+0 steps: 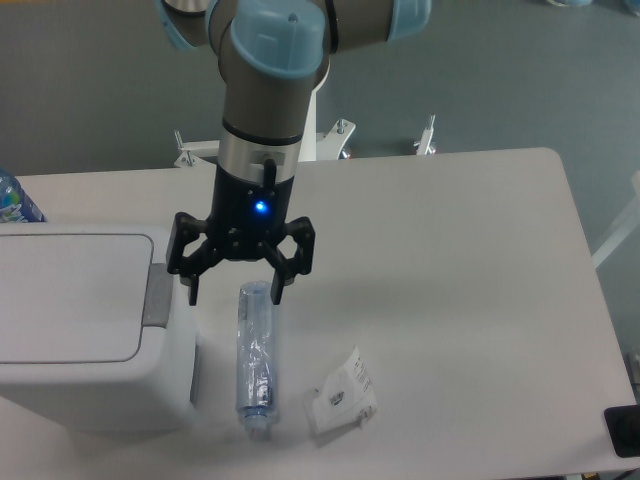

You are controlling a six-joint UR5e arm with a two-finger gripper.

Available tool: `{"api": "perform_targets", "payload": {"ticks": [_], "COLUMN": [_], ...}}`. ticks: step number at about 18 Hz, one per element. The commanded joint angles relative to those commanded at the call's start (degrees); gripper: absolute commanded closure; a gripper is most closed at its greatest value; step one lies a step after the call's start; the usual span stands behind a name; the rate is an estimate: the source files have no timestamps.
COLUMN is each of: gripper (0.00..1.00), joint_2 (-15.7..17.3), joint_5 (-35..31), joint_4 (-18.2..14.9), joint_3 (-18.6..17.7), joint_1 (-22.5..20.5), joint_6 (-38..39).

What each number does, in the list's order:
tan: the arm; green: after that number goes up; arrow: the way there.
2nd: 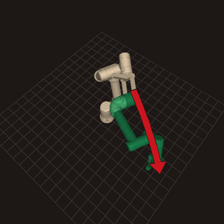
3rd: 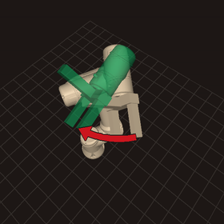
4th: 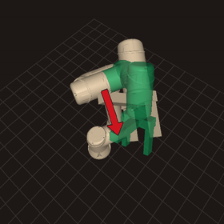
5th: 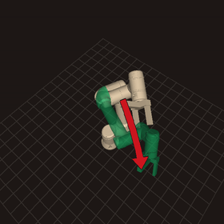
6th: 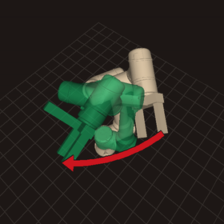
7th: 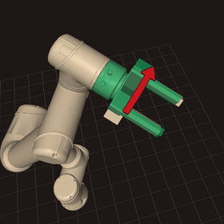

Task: Open the trash can
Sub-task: 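Lower the gripper finger onto the lid edge and press it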

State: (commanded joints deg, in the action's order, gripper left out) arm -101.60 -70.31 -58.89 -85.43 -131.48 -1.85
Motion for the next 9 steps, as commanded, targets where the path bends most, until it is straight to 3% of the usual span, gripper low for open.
{"api": "perform_targets", "payload": {"ticks": [9], "gripper": [0.0], "joint_2": [0.0], "joint_5": [0.0], "joint_4": [0.0], "joint_3": [-0.18], "joint_1": [0.79], "joint_6": [0.62]}}
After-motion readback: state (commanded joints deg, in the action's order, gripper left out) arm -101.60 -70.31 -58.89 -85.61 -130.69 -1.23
